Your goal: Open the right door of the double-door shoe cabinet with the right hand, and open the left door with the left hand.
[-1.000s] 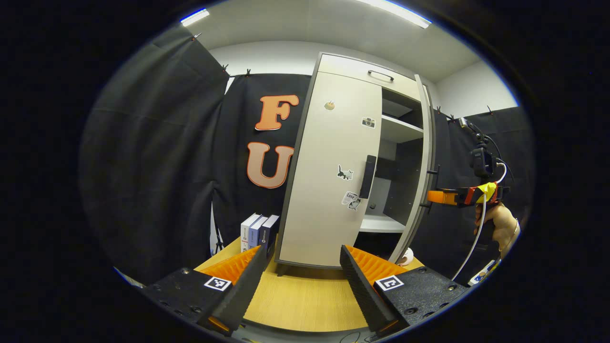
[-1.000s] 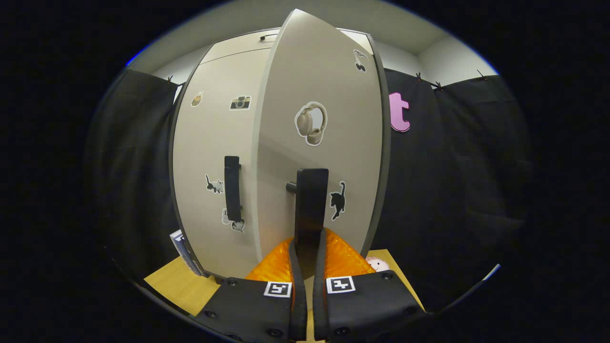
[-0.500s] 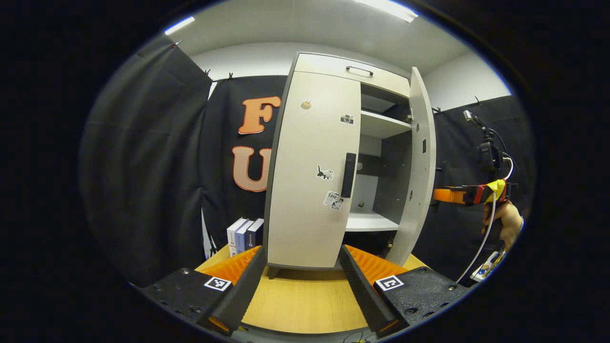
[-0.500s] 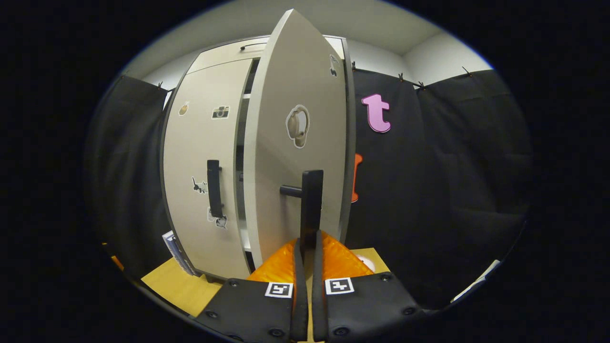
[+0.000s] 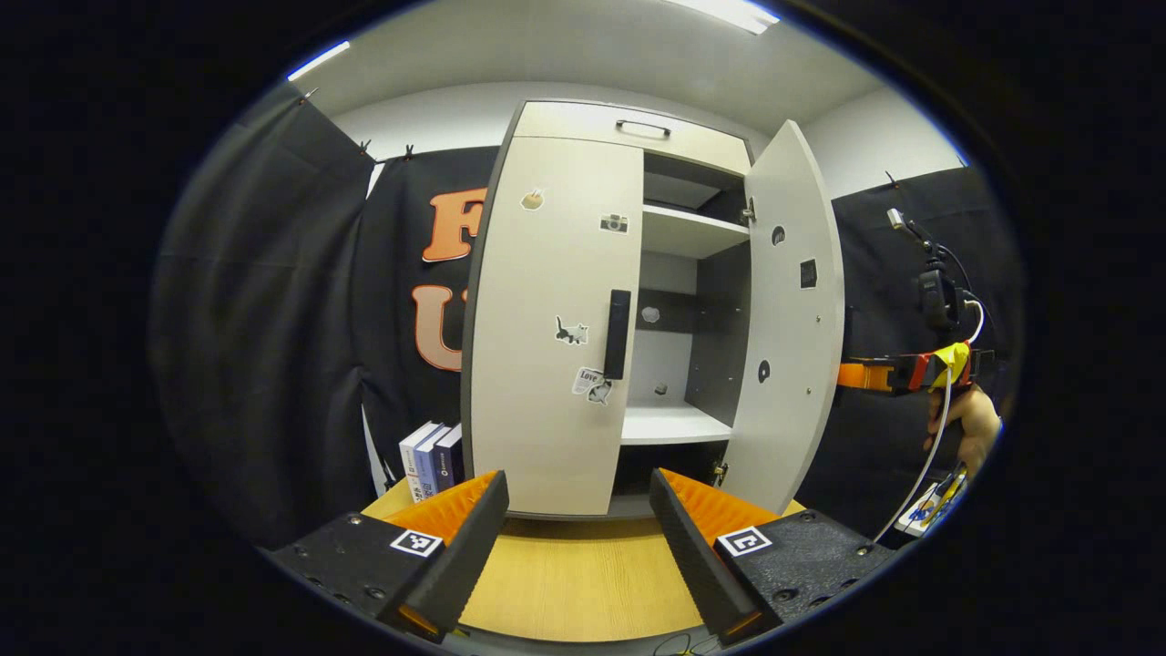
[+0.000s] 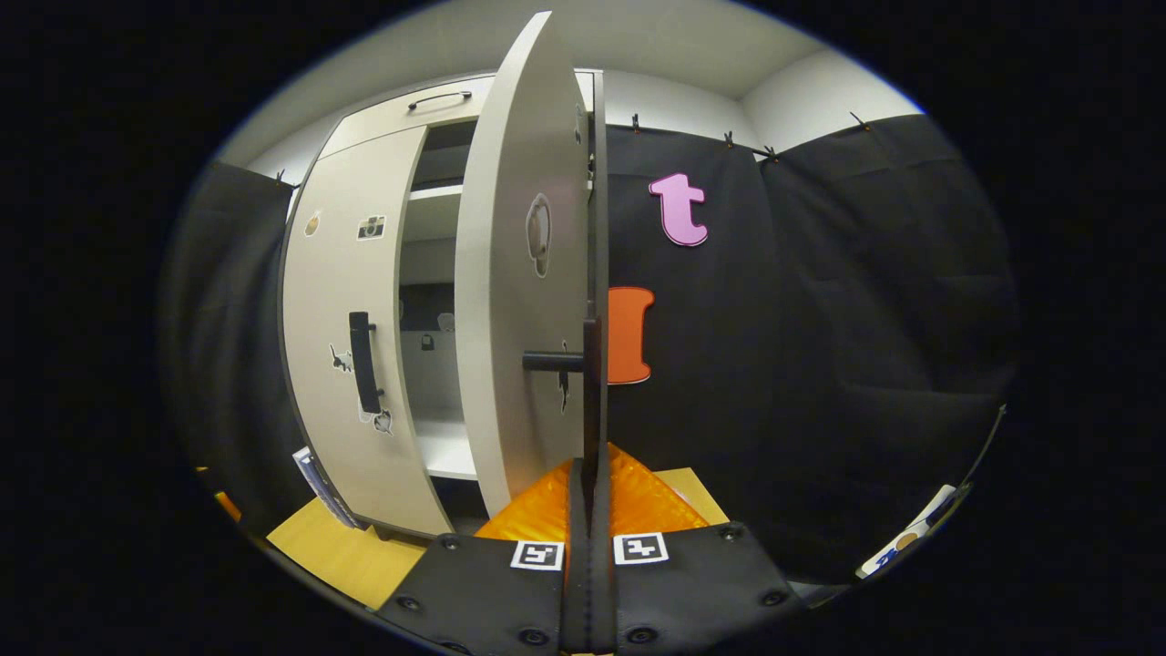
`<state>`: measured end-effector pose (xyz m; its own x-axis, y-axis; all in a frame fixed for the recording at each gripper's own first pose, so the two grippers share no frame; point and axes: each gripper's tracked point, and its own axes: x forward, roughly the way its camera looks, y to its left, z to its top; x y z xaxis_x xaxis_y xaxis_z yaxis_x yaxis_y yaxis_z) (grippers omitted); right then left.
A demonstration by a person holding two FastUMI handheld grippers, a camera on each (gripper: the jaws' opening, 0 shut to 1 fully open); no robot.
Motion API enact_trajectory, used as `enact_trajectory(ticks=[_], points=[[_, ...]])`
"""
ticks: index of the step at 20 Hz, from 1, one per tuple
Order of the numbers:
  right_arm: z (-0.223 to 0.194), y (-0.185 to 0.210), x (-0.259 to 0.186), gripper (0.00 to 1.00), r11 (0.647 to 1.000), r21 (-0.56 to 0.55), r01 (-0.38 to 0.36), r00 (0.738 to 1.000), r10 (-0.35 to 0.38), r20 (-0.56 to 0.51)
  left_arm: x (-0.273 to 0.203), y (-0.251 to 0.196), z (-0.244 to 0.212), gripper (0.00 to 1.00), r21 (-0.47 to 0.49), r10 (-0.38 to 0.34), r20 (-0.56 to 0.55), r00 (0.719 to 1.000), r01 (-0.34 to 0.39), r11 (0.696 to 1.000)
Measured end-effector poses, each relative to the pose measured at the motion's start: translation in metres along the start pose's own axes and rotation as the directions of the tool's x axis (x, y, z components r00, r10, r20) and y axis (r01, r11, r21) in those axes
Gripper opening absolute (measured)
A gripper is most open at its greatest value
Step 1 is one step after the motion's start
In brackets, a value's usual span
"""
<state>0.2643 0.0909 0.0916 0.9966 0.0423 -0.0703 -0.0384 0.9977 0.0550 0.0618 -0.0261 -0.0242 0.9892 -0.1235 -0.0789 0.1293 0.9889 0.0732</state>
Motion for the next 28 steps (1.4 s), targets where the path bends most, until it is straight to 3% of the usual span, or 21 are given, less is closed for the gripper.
enact_trajectory(ticks=[6, 14, 19, 24, 25, 26, 28], points=[[0.004, -0.03, 0.0, 0.07, 0.999, 0.039, 0.029, 1.0, -0.03, 0.008, 0.025, -0.041, 0.001, 0.95, 0.004, -0.016, -0.001, 1.0, 0.016, 1.0], [0.004, -0.03, -0.007, 0.07, 0.997, 0.05, -0.062, 0.998, 0.062, 0.007, 0.069, -0.079, 0.009, 0.92, -0.023, -0.03, 0.008, 1.0, 0.03, 0.999], [0.006, -0.051, -0.015, 0.08, 0.996, 0.085, 0.002, 1.0, -0.004, 0.023, 0.094, -0.079, 0.019, 0.95, -0.008, 0.0, 0.037, 0.999, 0.0, 1.0], [0.017, -0.068, -0.016, 0.08, 0.997, 0.052, 0.049, 0.995, -0.053, 0.082, 0.136, -0.083, 0.032, 0.95, 0.025, 0.0, 0.066, 0.998, -0.002, 1.0], [0.019, -0.07, -0.019, 0.15, 0.997, 0.049, 0.057, 0.994, -0.061, 0.09, 0.145, -0.085, 0.033, 0.96, 0.025, -0.002, 0.065, 0.998, 0.001, 1.0], [0.021, -0.07, -0.016, 0.08, 0.998, 0.05, 0.05, 0.994, -0.054, 0.098, 0.154, -0.086, 0.036, 0.94, 0.018, -0.001, 0.067, 0.998, 0.0, 1.0], [0.021, -0.069, -0.02, 0.39, 0.998, 0.056, 0.033, 0.994, -0.039, 0.1, 0.173, -0.088, 0.044, 0.95, 0.01, 0.001, 0.075, 0.997, -0.002, 1.0]])
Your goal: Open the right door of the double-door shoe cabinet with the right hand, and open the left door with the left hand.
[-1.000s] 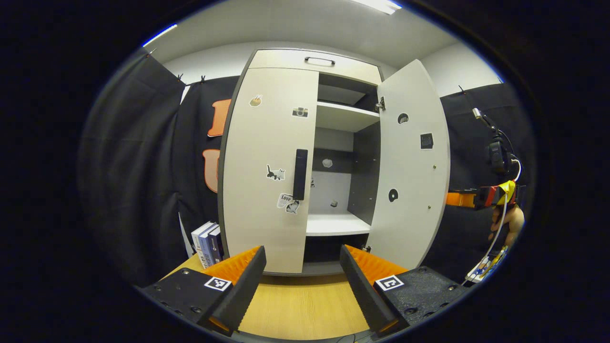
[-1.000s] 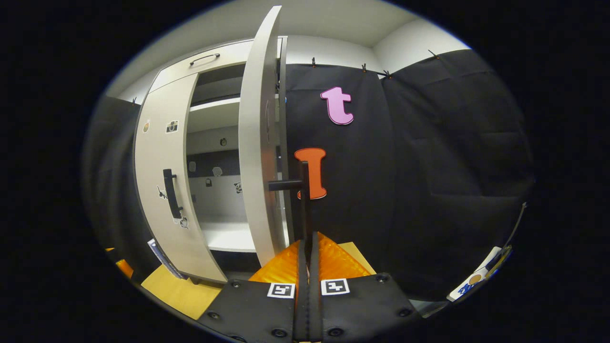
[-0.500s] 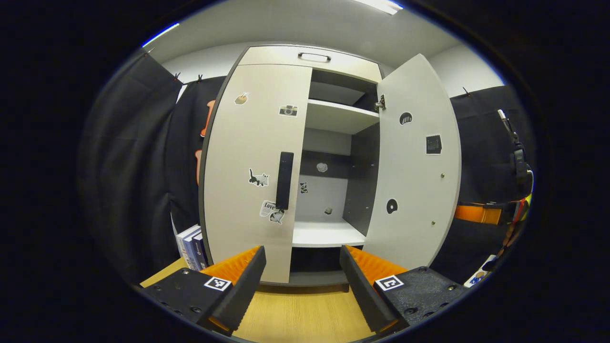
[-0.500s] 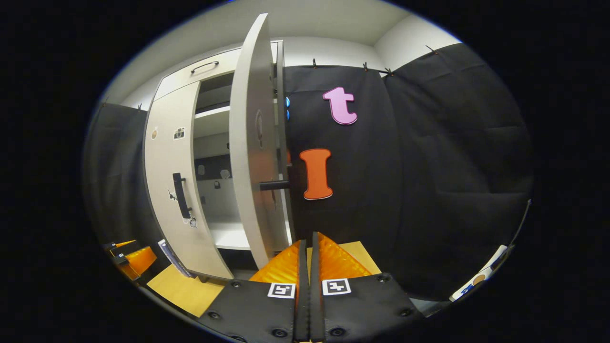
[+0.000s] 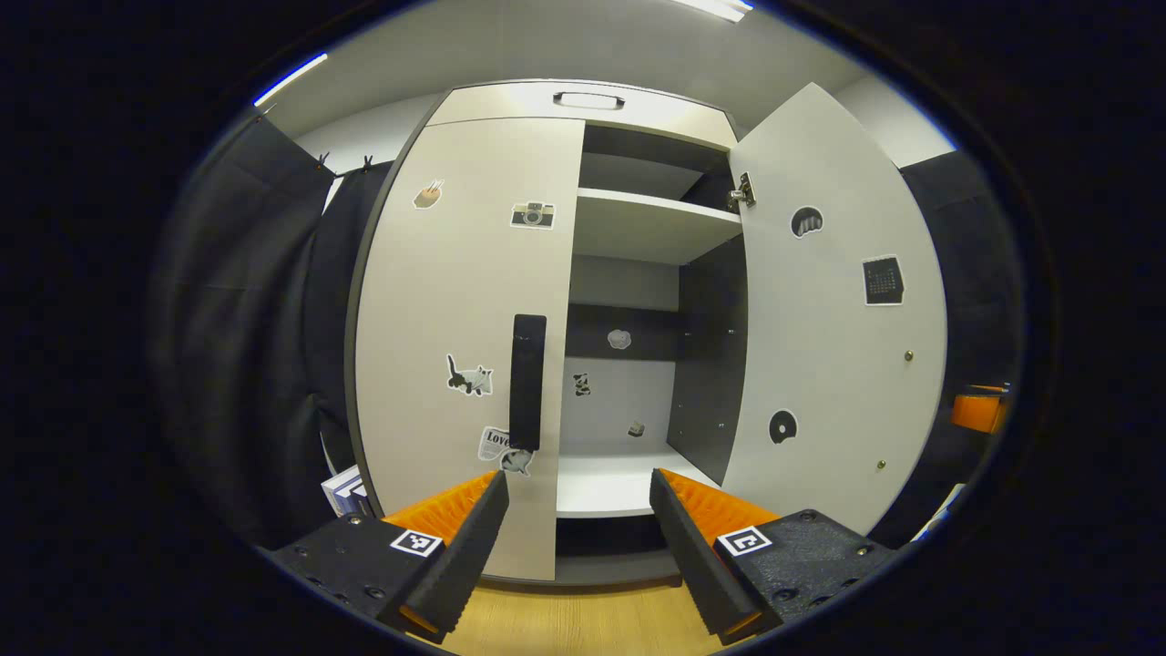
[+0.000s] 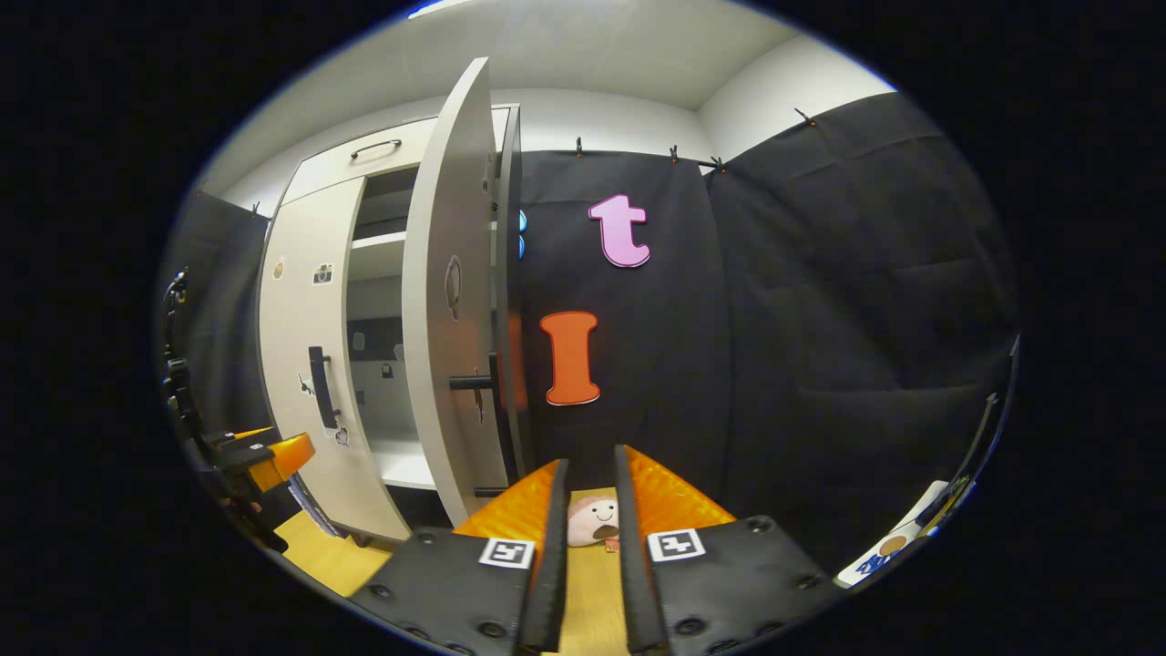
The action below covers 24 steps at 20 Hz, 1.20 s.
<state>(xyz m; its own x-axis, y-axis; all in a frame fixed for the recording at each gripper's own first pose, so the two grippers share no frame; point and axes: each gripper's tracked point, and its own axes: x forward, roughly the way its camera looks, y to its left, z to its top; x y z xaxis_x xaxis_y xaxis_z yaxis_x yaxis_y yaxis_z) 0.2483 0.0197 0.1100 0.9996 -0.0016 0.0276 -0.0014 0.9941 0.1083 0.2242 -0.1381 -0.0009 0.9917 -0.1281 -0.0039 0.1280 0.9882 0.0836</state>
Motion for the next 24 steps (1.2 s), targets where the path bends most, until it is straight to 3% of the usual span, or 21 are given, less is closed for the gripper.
enact_trajectory(ticks=[1, 3, 4, 7, 10, 11, 12, 15, 16, 17, 22, 23, 24], points=[[-0.001, 0.001, -0.001, 0.46, 1.0, 0.004, -0.006, 1.0, 0.006, -0.006, 0.009, -0.002, 0.004, 0.95, 0.005, -0.003, 0.01, 1.0, 0.003, 1.0], [-0.003, 0.0, 0.0, 0.49, 1.0, 0.013, -0.012, 1.0, 0.012, -0.013, 0.024, -0.006, 0.014, 0.95, 0.005, -0.006, 0.027, 1.0, 0.006, 1.0], [-0.002, -0.002, 0.001, 0.45, 1.0, 0.013, -0.006, 1.0, 0.006, -0.011, 0.031, -0.008, 0.018, 0.94, -0.004, -0.013, 0.034, 0.999, 0.013, 1.0], [0.001, -0.013, 0.001, 0.82, 1.0, 0.002, 0.018, 1.0, -0.018, 0.009, 0.053, -0.007, 0.023, 0.94, -0.032, -0.018, 0.031, 0.999, 0.019, 0.999], [0.003, -0.021, 0.001, 0.87, 1.0, 0.009, 0.029, 0.999, -0.029, 0.018, 0.071, 0.007, 0.023, 0.95, -0.013, 0.021, 0.023, 0.999, -0.021, 1.0], [0.003, -0.024, 0.001, 0.95, 0.999, 0.012, 0.033, 0.999, -0.033, 0.019, 0.076, 0.013, 0.021, 0.95, -0.003, 0.038, 0.021, 0.999, -0.038, 0.999], [0.003, -0.027, 0.0, 0.87, 0.999, 0.014, 0.038, 0.999, -0.038, 0.02, 0.081, 0.021, 0.02, 0.95, 0.004, 0.055, 0.017, 0.998, -0.055, 0.998], [0.002, -0.035, 0.0, 0.87, 0.998, 0.02, 0.053, 0.998, -0.053, 0.016, 0.095, 0.044, 0.018, 0.94, 0.015, 0.106, 0.012, 0.994, -0.106, 0.994], [0.001, -0.038, 0.0, 1.0, 0.998, 0.022, 0.057, 0.998, -0.057, 0.011, 0.099, 0.05, 0.016, 0.95, 0.017, 0.115, 0.008, 0.993, -0.116, 0.993], [-0.001, -0.04, -0.001, 0.87, 0.998, 0.024, 0.06, 0.998, -0.061, 0.007, 0.103, 0.054, 0.015, 0.95, 0.017, 0.12, 0.0, 0.993, -0.12, 0.993], [-0.005, -0.043, -0.001, 0.87, 0.998, 0.026, 0.064, 0.998, -0.064, -0.014, 0.117, 0.066, 0.012, 0.93, 0.031, 0.136, -0.006, 0.991, -0.136, 0.99], [-0.006, -0.044, -0.001, 0.95, 0.998, 0.026, 0.065, 0.998, -0.065, -0.017, 0.12, 0.066, 0.011, 0.89, 0.034, 0.132, -0.011, 0.991, -0.132, 0.991], [-0.007, -0.044, -0.001, 0.95, 0.997, 0.025, 0.068, 0.997, -0.068, -0.02, 0.124, 0.065, 0.008, 0.86, 0.03, 0.123, -0.022, 0.992, -0.123, 0.992]])
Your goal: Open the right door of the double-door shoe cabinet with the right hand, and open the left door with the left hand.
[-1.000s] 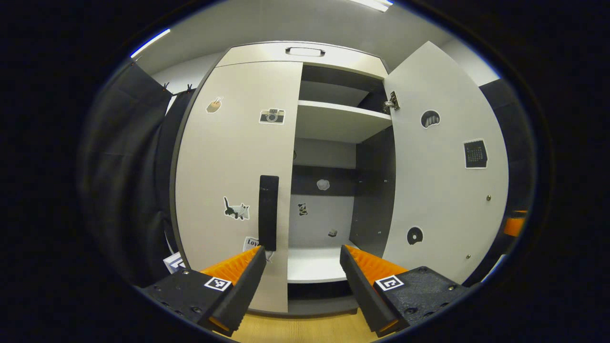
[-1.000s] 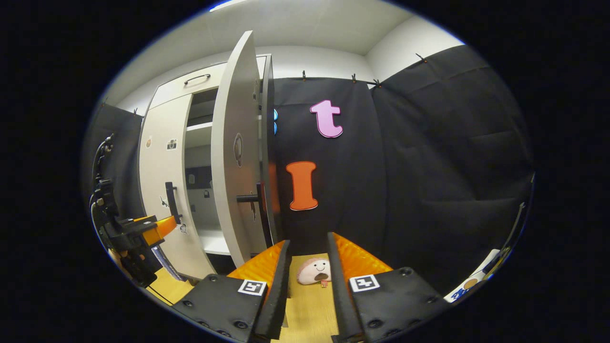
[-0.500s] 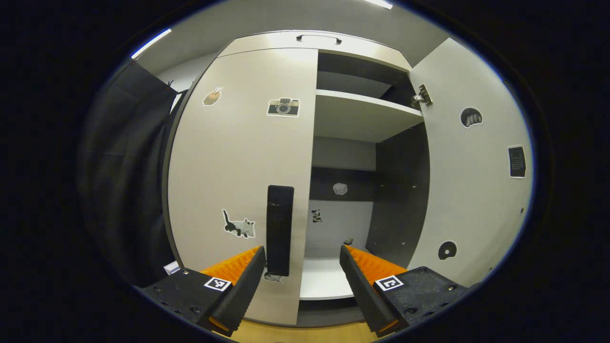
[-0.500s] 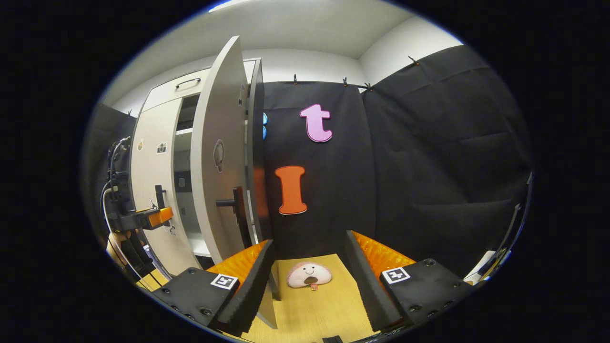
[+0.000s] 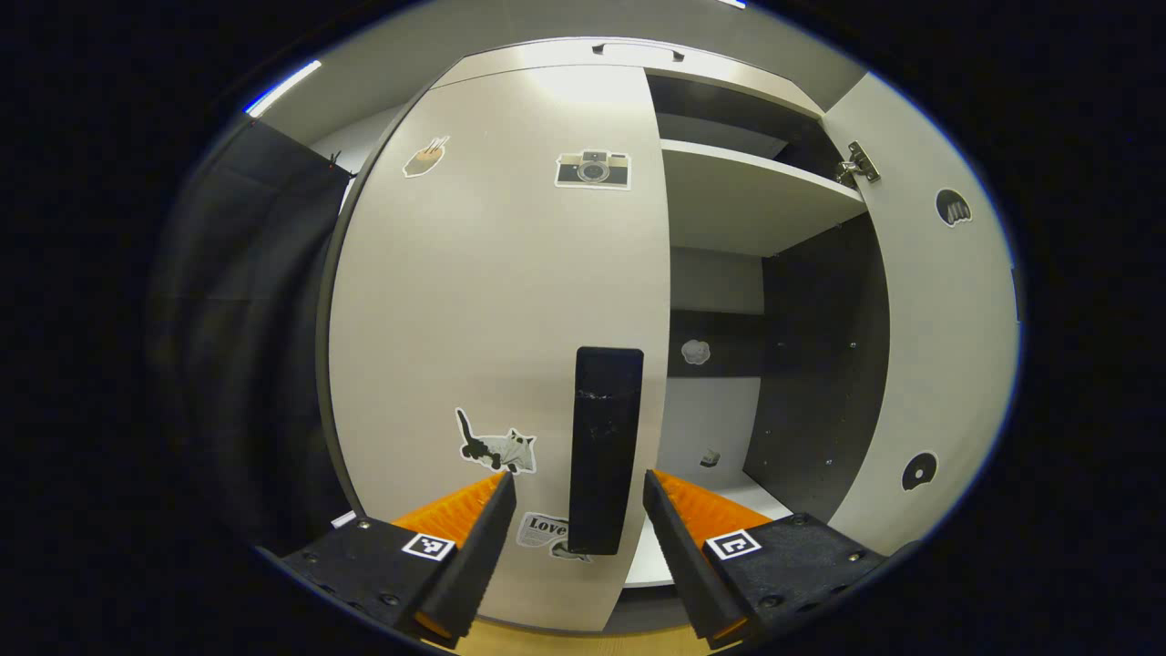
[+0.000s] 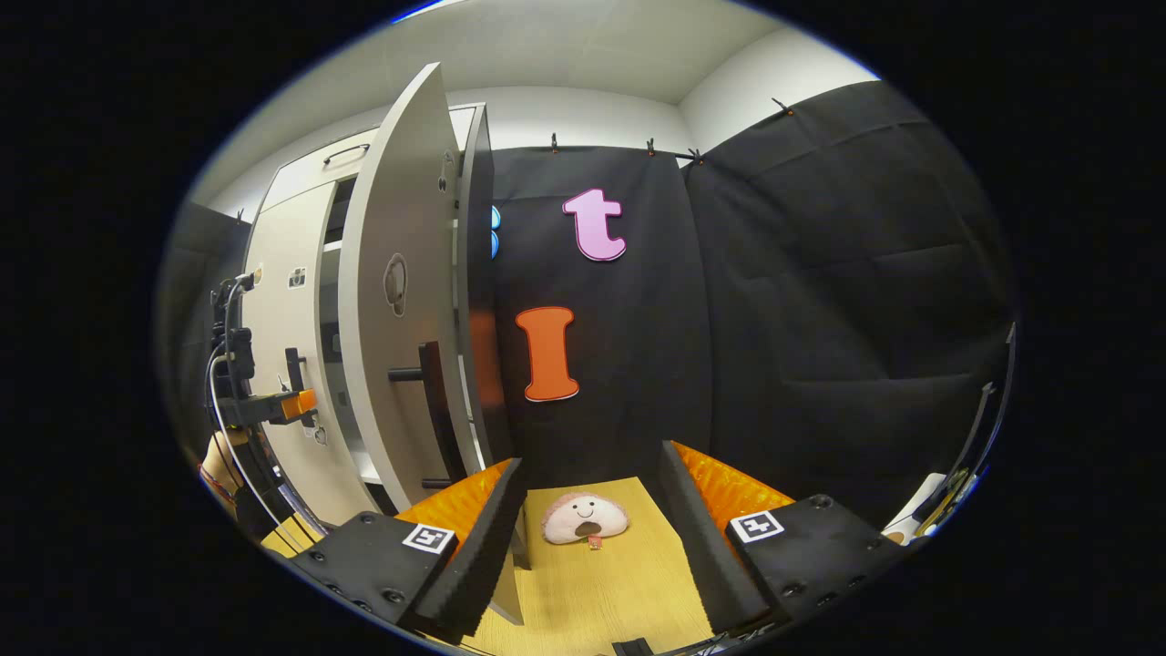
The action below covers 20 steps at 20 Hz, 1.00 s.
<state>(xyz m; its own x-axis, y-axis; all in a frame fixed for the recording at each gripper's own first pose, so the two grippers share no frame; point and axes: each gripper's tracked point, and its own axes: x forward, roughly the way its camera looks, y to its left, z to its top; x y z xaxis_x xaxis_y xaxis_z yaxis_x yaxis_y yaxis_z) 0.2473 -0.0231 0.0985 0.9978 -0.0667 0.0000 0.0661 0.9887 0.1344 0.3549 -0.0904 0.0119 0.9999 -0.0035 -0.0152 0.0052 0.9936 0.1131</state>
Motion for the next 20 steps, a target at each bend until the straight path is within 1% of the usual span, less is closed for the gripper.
enact_trajectory(ticks=[2, 3, 5, 8, 9, 10, 11, 12, 13, 14, 15, 17, 18, 19, 20], points=[[-0.001, 0.0, -0.001, 0.95, 1.0, 0.003, 0.002, 1.0, -0.002, -0.004, 0.004, -0.003, -0.003, 0.69, -0.004, -0.012, -0.014, 1.0, 0.012, 1.0], [0.0, 0.0, -0.001, 0.95, 1.0, 0.006, 0.003, 1.0, -0.003, -0.005, 0.005, -0.003, -0.003, 0.71, -0.002, -0.013, -0.015, 1.0, 0.012, 1.0], [-0.001, -0.004, -0.003, 0.95, 1.0, 0.008, 0.01, 1.0, -0.01, -0.005, 0.006, -0.006, -0.003, 0.69, 0.0, -0.015, -0.013, 1.0, 0.015, 1.0], [-0.003, -0.009, -0.007, 0.95, 1.0, 0.011, 0.023, 1.0, -0.023, -0.009, 0.009, -0.007, -0.003, 0.67, 0.007, -0.017, -0.018, 1.0, 0.017, 1.0], [-0.003, -0.009, -0.008, 0.95, 1.0, 0.015, 0.026, 1.0, -0.026, -0.01, 0.009, -0.008, -0.004, 0.61, 0.008, -0.017, -0.02, 1.0, 0.017, 1.0], [-0.003, -0.011, -0.01, 0.95, 0.999, 0.018, 0.03, 1.0, -0.029, -0.01, 0.01, -0.008, -0.003, 0.57, 0.009, -0.015, -0.018, 1.0, 0.015, 1.0], [-0.003, -0.012, -0.01, 0.87, 0.999, 0.019, 0.034, 0.999, -0.034, -0.012, 0.011, -0.006, -0.001, 0.51, 0.015, -0.011, -0.012, 1.0, 0.011, 1.0], [-0.004, -0.013, -0.012, 0.95, 0.999, 0.016, 0.039, 0.999, -0.039, -0.016, 0.012, -0.006, -0.002, 0.48, 0.015, -0.021, -0.013, 1.0, 0.022, 1.0], [-0.003, -0.013, -0.014, 0.91, 0.999, 0.01, 0.04, 0.999, -0.039, -0.016, 0.011, -0.009, -0.002, 0.41, 0.008, -0.031, -0.018, 0.999, 0.032, 0.999], [-0.002, -0.013, -0.015, 0.87, 0.999, 0.004, 0.042, 0.999, -0.042, -0.012, 0.012, -0.009, -0.002, 0.37, 0.011, -0.041, -0.02, 0.999, 0.041, 0.999], [-0.001, -0.012, -0.015, 0.95, 0.999, -0.003, 0.045, 0.999, -0.045, -0.006, 0.011, -0.01, -0.003, 0.35, 0.018, -0.045, -0.026, 0.999, 0.046, 0.999], [-0.001, -0.01, -0.019, 0.97, 0.999, -0.015, 0.045, 0.999, -0.045, 0.0, 0.012, -0.009, -0.003, 0.33, 0.025, -0.044, -0.026, 0.999, 0.045, 0.999], [-0.001, -0.009, -0.02, 0.97, 0.999, -0.018, 0.043, 0.999, -0.043, 0.0, 0.011, -0.009, -0.003, 0.33, 0.021, -0.039, -0.026, 0.999, 0.04, 0.999], [-0.002, -0.009, -0.022, 0.89, 0.999, -0.019, 0.042, 0.999, -0.042, 0.001, 0.011, -0.009, -0.003, 0.3, 0.017, -0.032, -0.026, 0.999, 0.033, 0.999], [-0.002, -0.009, -0.024, 0.89, 0.999, -0.018, 0.042, 0.999, -0.042, 0.0, 0.009, -0.008, -0.004, 0.29, 0.015, -0.028, -0.028, 0.999, 0.028, 0.999]])
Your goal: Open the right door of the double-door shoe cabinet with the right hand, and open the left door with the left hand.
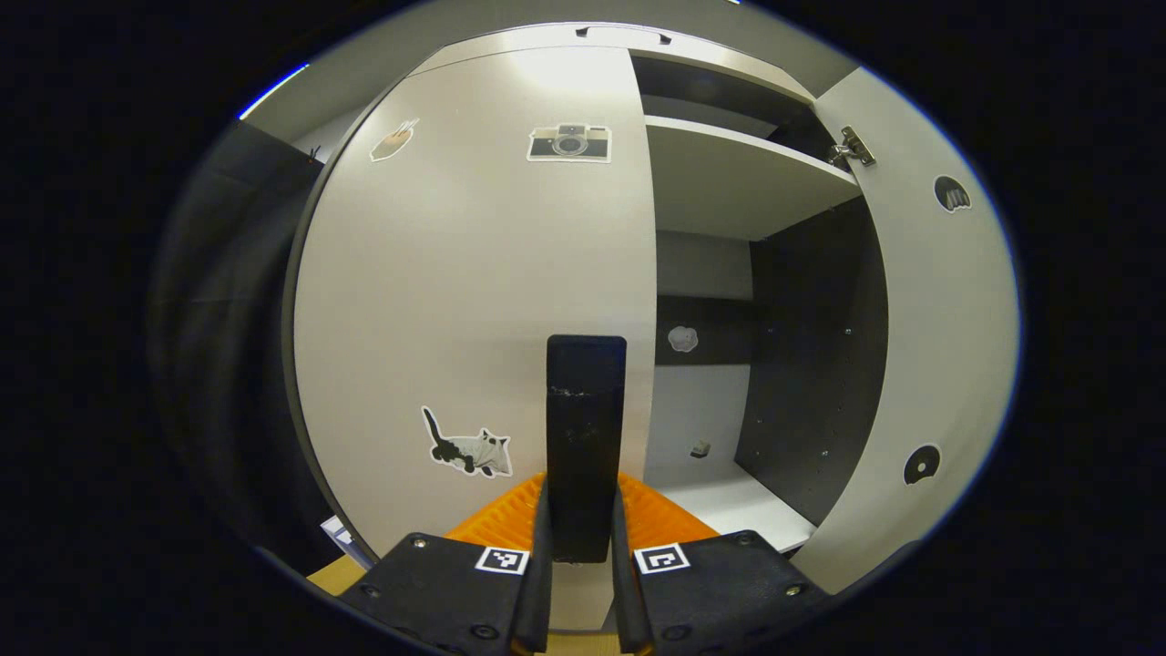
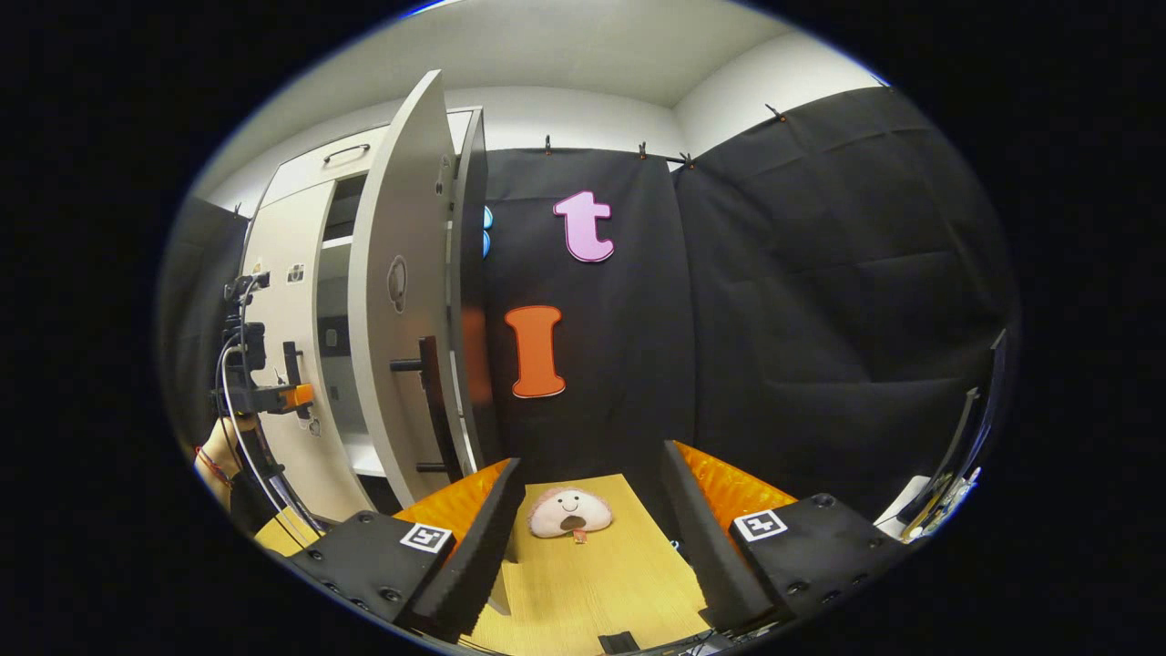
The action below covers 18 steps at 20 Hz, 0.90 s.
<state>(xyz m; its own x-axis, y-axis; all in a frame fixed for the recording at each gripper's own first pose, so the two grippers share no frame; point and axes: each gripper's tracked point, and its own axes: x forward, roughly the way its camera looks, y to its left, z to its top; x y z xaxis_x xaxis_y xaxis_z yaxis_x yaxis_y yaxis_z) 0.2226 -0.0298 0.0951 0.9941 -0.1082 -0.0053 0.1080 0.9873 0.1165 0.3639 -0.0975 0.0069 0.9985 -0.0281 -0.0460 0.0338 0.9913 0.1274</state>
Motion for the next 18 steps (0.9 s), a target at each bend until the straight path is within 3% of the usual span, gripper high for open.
enact_trajectory(ticks=[2, 3, 4, 5, 7, 8, 18], points=[[-0.002, -0.001, -0.004, 0.89, 1.0, 0.005, 0.001, 1.0, -0.001, -0.003, 0.0, 0.0, 0.0, 0.21, 0.009, 0.002, -0.011, 1.0, -0.002, 1.0], [-0.003, -0.002, -0.006, 0.97, 1.0, 0.008, 0.001, 1.0, -0.001, -0.004, -0.002, 0.0, -0.001, 0.17, 0.015, -0.003, -0.019, 1.0, 0.004, 1.0], [-0.004, -0.002, -0.006, 0.89, 1.0, 0.01, 0.004, 1.0, -0.004, -0.005, -0.004, 0.0, -0.002, 0.16, 0.012, -0.01, -0.021, 1.0, 0.011, 1.0], [-0.004, -0.002, -0.007, 0.89, 1.0, 0.011, 0.006, 1.0, -0.006, -0.005, -0.006, 0.001, -0.002, 0.15, 0.004, -0.019, -0.021, 1.0, 0.019, 1.0], [-0.003, -0.001, -0.008, 0.89, 1.0, 0.009, 0.01, 1.0, -0.01, -0.003, -0.012, 0.002, -0.003, 0.15, -0.01, -0.03, -0.022, 0.999, 0.029, 1.0], [-0.004, 0.001, -0.012, 0.97, 1.0, 0.006, 0.009, 1.0, -0.009, -0.001, -0.015, 0.003, -0.003, 0.14, -0.013, -0.032, -0.022, 0.999, 0.032, 0.999], [0.0, 0.051, -0.034, 0.97, 0.999, -0.033, -0.018, 1.0, 0.018, 0.014, -0.027, 0.015, -0.004, 0.14, -0.046, -0.134, -0.021, 0.991, 0.133, 0.99]])
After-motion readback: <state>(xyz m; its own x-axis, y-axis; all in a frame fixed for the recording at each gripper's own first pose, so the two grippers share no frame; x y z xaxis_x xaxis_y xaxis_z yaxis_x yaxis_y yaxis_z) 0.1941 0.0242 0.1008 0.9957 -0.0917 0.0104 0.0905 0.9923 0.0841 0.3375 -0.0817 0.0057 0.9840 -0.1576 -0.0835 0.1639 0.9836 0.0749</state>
